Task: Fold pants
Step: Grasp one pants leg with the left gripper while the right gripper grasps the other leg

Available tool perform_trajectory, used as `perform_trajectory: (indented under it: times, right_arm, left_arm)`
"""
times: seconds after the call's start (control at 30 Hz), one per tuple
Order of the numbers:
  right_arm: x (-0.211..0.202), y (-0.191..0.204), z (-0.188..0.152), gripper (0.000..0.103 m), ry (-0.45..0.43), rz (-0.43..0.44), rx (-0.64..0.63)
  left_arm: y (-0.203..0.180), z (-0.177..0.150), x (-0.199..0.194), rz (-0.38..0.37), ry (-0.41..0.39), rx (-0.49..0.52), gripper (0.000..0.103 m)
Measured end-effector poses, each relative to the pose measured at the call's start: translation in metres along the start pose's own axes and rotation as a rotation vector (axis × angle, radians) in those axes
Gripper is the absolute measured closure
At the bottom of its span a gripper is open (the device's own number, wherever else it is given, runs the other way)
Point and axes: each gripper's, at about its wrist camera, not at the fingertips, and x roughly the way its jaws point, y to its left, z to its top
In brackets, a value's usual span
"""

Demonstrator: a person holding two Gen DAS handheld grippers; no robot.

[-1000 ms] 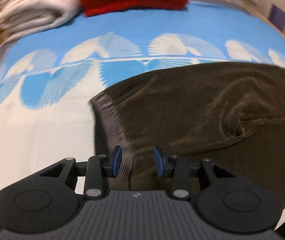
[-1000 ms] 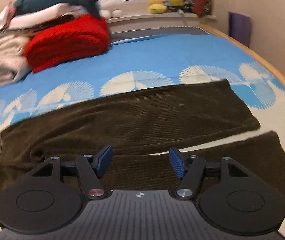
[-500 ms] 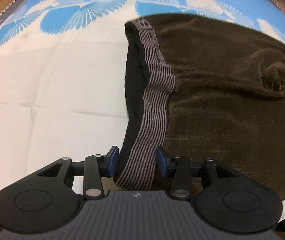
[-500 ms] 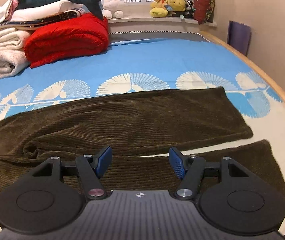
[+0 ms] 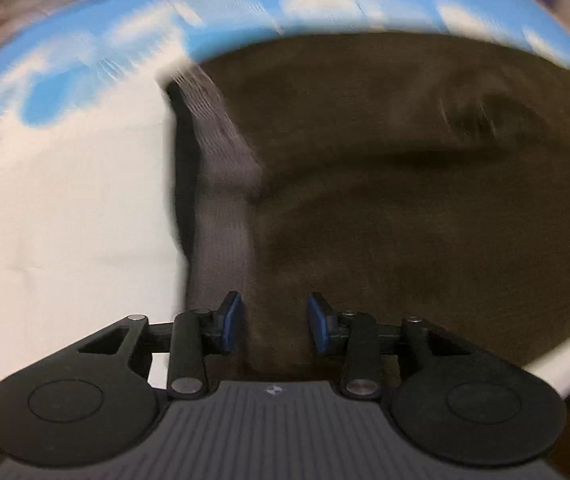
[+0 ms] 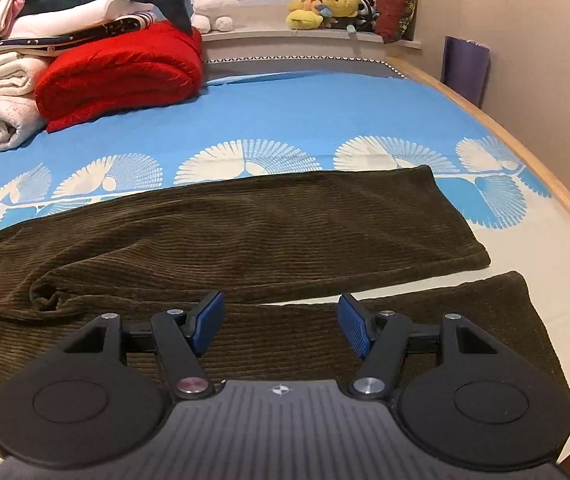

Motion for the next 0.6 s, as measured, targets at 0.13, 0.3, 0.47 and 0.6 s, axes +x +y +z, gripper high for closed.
perform_trajectory:
  times: [0.13, 0.3, 0.47, 0.6]
  right_arm:
    - [0.002, -0.001, 0.002, 0.038, -0.002, -0.002, 0.004]
    - [0.006, 0.001, 0.007, 0.038, -0.014, 0.002, 0.025]
    - [0.011, 0.005, 0.015, 0.038, -0.063, -0.007, 0.016]
    - [0.019, 0.009, 0.024, 0.041, -0.061, -0.026, 0.000]
  left_arm:
    - [-0.011, 0.009, -0.007, 0.047, -0.065, 0.043, 0.061]
    - [-0.010, 0.023, -0.055, 0.019, -0.380, -0.053, 0.043]
    - [-0.020, 0.050, -0.067, -0.004, -0.508, -0.062, 0.041]
    - [-0.024, 0.098, -0.053, 0.002, -0.507, -0.035, 0.041]
